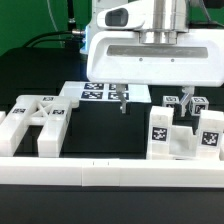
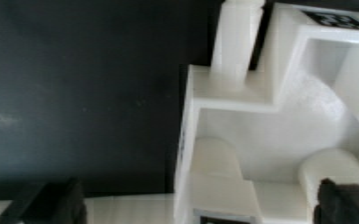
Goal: Assemble chair
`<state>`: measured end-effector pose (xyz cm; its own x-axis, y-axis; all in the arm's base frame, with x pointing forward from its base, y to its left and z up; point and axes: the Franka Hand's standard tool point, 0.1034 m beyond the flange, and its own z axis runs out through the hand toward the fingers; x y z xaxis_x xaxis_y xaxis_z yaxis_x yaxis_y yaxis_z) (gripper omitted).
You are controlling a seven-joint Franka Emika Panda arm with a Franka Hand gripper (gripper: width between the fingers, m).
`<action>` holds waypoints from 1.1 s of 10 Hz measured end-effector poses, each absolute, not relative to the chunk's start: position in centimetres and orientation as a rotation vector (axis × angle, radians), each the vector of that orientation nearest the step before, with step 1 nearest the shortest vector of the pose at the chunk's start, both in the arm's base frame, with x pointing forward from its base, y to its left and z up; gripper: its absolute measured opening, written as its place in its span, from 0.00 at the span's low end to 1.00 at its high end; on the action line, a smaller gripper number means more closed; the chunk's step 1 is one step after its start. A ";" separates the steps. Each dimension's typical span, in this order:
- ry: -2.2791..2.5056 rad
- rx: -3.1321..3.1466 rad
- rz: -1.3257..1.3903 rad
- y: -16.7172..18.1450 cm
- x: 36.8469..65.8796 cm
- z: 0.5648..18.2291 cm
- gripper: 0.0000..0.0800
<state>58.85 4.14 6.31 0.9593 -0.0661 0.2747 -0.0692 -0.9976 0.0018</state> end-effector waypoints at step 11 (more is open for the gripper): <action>-0.108 3.062 0.406 4.5 58.0 1.1 0.81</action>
Offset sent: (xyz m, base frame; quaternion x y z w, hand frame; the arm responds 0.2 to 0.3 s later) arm 0.0045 0.0092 -0.0173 -0.0130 0.0179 -0.0040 0.9997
